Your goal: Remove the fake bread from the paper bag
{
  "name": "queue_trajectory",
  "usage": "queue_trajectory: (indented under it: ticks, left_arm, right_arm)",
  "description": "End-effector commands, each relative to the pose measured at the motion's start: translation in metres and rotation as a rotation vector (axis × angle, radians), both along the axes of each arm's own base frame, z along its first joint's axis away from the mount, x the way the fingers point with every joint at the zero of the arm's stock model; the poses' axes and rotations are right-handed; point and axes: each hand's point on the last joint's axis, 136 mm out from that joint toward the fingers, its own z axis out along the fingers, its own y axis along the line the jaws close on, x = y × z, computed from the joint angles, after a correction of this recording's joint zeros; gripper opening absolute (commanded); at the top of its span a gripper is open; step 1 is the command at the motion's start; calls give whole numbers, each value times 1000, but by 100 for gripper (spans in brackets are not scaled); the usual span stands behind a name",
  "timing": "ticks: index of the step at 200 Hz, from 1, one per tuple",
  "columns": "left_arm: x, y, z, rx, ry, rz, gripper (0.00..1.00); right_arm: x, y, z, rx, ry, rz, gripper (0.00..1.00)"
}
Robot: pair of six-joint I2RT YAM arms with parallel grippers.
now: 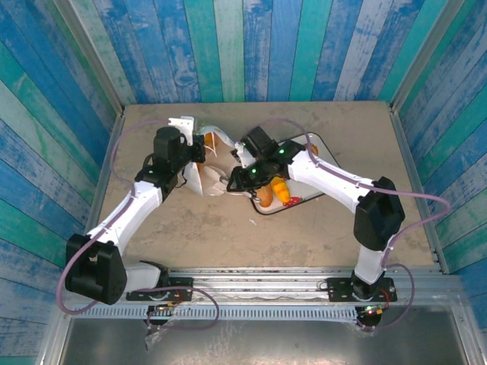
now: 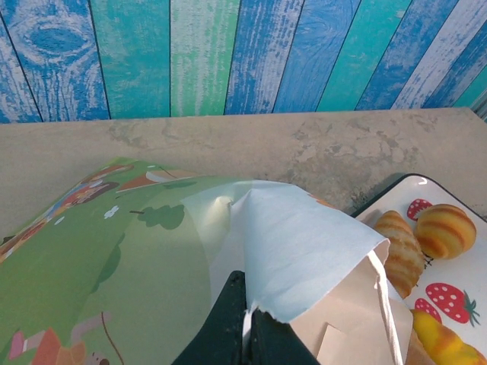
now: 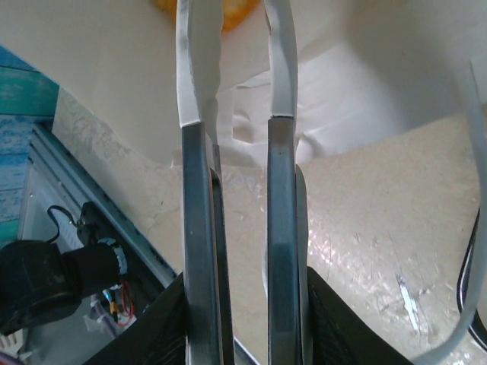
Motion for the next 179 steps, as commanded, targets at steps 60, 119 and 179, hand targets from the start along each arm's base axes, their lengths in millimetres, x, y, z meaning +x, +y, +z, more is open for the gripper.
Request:
queue_trajectory:
  ticks: [60,119,179]
  left_arm:
    - [-7,3,41,48,-171,-24,5]
    - [3,3,49,43,-183,-5,5]
    - [11,6,50,-9,-180,38,5]
  right_arm:
    - [41,26,5,-5,-106,-52,38]
    - [70,35,6,26,-106,-75,39]
    - [82,52,2,63,-85,-97,45]
